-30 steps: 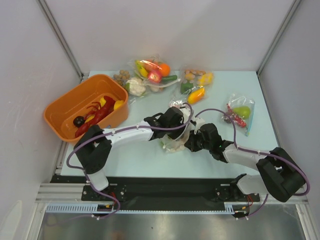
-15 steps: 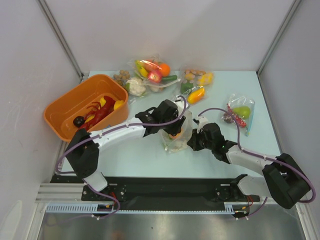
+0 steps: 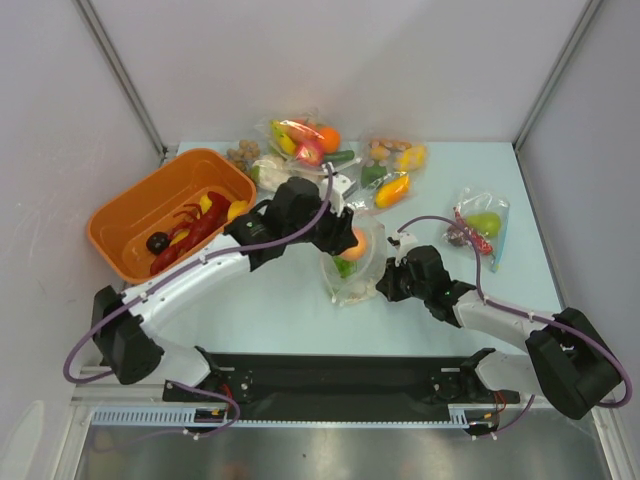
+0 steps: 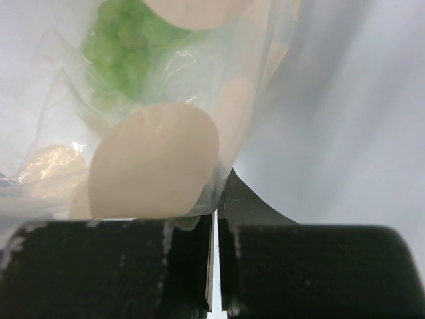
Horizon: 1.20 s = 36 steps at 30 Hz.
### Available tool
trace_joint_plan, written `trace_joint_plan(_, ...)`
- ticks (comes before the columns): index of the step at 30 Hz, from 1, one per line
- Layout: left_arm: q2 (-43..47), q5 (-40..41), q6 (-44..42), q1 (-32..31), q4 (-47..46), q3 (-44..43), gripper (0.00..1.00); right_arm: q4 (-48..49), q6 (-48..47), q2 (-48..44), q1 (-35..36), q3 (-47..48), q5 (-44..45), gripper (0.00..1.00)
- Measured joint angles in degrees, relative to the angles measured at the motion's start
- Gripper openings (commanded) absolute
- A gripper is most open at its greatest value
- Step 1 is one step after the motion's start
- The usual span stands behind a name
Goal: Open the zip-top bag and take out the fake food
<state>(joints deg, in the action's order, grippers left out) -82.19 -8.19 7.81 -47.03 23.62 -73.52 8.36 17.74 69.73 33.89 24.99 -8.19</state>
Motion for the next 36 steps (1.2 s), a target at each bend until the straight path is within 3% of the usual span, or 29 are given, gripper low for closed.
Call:
trace_joint_plan(9,8.09,-9.25,2.23,6.78,-0.33,0.7,0.0,-0.02,0.0,-0.04,-0.11,0.0,0.0,0.0)
trace_joint_plan(23,18.12,-10.78,3.74,34.01,-0.55,1.84,0.01,0.02,-0.02,-0.33,-0.57,0.0,-0.15,0.0)
trace_joint_plan(27,18.1,-5.38,4.28,39.95,-2.54,3.32,0.0,0.07,-0.02,-0.33,-0.68,0.0,-0.31,0.0)
trace_joint_plan(36,16.87,11.39,4.0,42.6,-7.67,9.55,0.0,0.28,-0.07,-0.26,-0.96,0.0,-1.22,0.0)
